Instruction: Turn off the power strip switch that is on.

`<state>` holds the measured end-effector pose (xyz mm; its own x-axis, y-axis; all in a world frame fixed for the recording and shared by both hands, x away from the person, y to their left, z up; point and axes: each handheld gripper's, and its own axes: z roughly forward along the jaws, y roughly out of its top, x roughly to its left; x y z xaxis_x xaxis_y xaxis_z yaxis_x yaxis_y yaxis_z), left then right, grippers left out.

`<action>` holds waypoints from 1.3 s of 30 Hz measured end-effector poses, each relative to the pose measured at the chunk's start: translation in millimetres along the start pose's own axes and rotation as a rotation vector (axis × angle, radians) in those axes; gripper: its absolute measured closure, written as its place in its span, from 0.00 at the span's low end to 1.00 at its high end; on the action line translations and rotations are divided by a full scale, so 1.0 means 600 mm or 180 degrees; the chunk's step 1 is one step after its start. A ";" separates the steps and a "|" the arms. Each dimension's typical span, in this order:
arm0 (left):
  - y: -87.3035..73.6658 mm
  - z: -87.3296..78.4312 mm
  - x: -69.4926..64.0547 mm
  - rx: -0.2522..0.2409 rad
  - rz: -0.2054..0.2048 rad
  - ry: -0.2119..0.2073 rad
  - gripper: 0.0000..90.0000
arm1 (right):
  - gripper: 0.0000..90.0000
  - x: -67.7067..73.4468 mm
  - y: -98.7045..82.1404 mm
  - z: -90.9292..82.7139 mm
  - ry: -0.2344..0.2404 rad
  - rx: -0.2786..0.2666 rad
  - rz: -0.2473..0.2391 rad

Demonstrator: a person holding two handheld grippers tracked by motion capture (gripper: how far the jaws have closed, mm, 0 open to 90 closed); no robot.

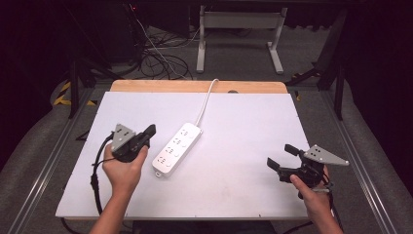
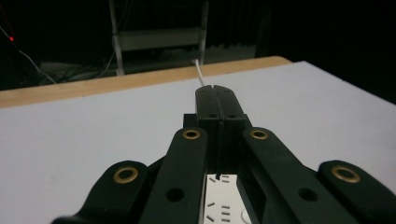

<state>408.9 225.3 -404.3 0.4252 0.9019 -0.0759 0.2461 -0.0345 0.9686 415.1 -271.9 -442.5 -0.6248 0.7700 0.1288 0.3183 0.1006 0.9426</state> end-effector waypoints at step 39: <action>-0.057 -0.093 0.051 -0.0515 -0.0111 0.0642 0.59 | 0.11 0.006 0.001 -0.004 -0.0017 0.0005 -0.0064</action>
<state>364.7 278.1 -426.6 0.2327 0.9695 -0.0769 0.1083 0.0527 0.9927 411.4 -270.6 -440.4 -0.6274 0.7712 0.1083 0.3070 0.1171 0.9445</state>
